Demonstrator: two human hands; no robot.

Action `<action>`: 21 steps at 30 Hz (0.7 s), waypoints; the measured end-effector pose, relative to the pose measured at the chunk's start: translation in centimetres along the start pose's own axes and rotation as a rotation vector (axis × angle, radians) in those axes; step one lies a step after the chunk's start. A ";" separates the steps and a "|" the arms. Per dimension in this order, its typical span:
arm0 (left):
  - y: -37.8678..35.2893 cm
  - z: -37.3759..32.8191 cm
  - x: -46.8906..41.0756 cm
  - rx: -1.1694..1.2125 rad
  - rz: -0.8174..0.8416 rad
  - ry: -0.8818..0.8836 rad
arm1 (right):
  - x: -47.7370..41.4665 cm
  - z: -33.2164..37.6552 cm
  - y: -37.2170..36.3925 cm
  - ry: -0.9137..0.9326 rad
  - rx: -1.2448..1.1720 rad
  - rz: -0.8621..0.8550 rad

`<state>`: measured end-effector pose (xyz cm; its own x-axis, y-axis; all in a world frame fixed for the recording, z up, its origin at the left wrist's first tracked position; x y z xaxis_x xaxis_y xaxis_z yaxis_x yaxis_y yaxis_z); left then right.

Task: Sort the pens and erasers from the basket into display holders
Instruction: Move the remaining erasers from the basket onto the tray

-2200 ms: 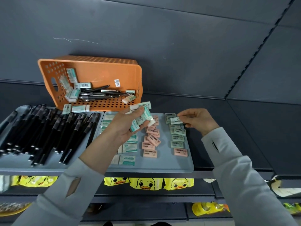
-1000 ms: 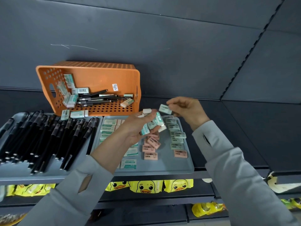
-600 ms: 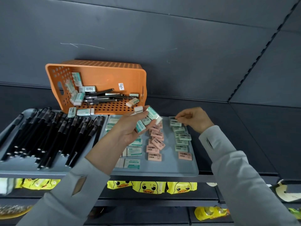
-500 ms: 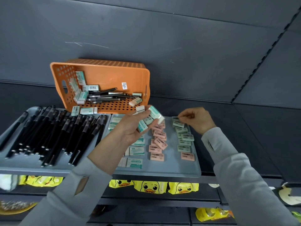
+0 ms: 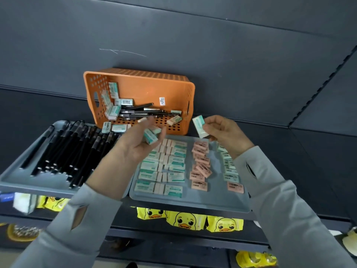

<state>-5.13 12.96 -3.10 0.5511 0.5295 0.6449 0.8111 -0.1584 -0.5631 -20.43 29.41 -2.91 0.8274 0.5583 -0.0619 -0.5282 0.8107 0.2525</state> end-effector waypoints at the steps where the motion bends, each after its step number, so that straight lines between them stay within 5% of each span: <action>1: 0.6 -0.9 0.0 0.037 -0.004 0.000 | 0.0 0.1 -0.2 0.010 -0.027 -0.002; 5: 2.6 -3.0 0.0 0.086 0.000 -0.041 | 0.3 0.6 -2.2 -0.020 -0.071 0.068; 13: 5.2 -3.1 -1.3 0.084 0.060 0.004 | 2.8 0.5 -7.0 0.129 0.288 0.324; 21: 6.1 -4.3 -0.5 0.087 0.136 -0.027 | 3.9 0.1 -11.9 0.471 0.630 0.406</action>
<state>0.38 8.16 -4.71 0.6484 0.5302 0.5463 0.7085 -0.1576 -0.6879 -10.87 21.91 -6.02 0.3612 0.9090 -0.2079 -0.4456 0.3641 0.8179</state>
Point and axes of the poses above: each hand's wrist, its own x-axis away from the middle knuckle, its own y-axis out of the back of the hand, z = x × y, the point moved 2 cm from there along -x, towards the middle knuckle, and after that the axes turned 11 degrees about -z, right-handed, at the moved point
